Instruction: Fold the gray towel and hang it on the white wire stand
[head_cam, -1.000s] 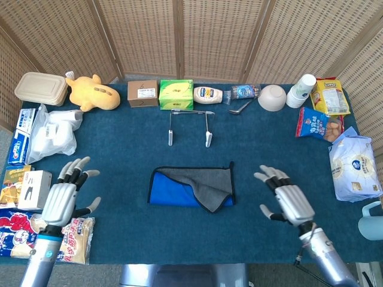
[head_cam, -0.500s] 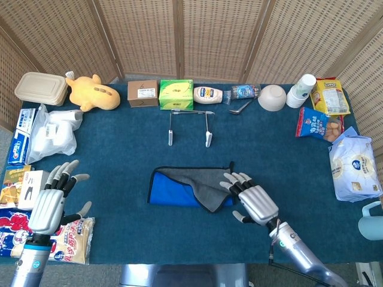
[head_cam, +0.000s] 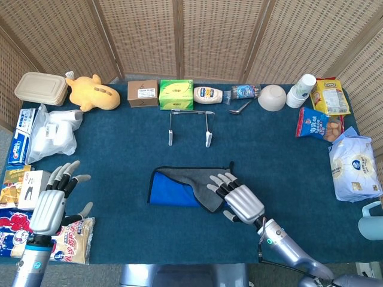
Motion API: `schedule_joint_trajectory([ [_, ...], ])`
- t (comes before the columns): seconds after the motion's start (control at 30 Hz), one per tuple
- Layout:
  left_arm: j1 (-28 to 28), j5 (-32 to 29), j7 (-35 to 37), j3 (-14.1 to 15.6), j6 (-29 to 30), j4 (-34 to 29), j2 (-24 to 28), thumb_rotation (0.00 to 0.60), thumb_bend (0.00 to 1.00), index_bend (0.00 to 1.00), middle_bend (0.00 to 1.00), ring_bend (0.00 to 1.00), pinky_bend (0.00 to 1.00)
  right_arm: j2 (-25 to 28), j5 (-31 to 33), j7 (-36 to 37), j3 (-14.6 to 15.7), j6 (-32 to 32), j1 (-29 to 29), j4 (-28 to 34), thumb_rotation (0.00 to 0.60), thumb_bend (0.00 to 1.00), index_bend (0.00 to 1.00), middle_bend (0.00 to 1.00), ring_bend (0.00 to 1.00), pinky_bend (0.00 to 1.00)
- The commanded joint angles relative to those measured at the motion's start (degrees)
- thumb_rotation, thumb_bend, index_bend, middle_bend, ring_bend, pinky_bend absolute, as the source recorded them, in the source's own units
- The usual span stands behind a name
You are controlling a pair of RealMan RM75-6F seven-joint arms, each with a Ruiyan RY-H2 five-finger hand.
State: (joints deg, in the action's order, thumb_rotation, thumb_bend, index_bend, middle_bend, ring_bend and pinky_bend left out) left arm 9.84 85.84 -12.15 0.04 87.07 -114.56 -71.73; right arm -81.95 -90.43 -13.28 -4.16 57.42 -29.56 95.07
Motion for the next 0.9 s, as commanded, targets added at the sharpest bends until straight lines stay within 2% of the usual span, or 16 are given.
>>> schedule_joint_trajectory([
  [0.03, -0.14, -0.05, 0.11, -0.11, -0.24, -0.16, 0.03, 0.600, 0.38, 0.28, 0.09, 0.00, 0.00, -1.13, -1.52, 0.96, 0.57, 0.54, -0.98, -2.12, 0.600, 0.29, 0.12, 0.03, 0.00, 0.00],
  [0.43, -0.64, 0.42, 0.09, -0.57, -0.91, -0.63, -0.08, 0.600, 0.38, 0.28, 0.09, 0.00, 0.00, -3.12, -3.90, 2.58, 1.98, 1.08, -3.11, -8.95, 0.600, 0.26, 0.13, 0.03, 0.00, 0.00],
  [0.9, -1.70, 0.64, 0.03, -0.73, -0.78, -1.19, 0.35, 0.600, 0.38, 0.28, 0.08, 0.00, 0.00, -6.28, -6.98, 8.20, 3.38, 1.55, -6.35, -17.16, 0.600, 0.24, 0.13, 0.04, 0.00, 0.00],
])
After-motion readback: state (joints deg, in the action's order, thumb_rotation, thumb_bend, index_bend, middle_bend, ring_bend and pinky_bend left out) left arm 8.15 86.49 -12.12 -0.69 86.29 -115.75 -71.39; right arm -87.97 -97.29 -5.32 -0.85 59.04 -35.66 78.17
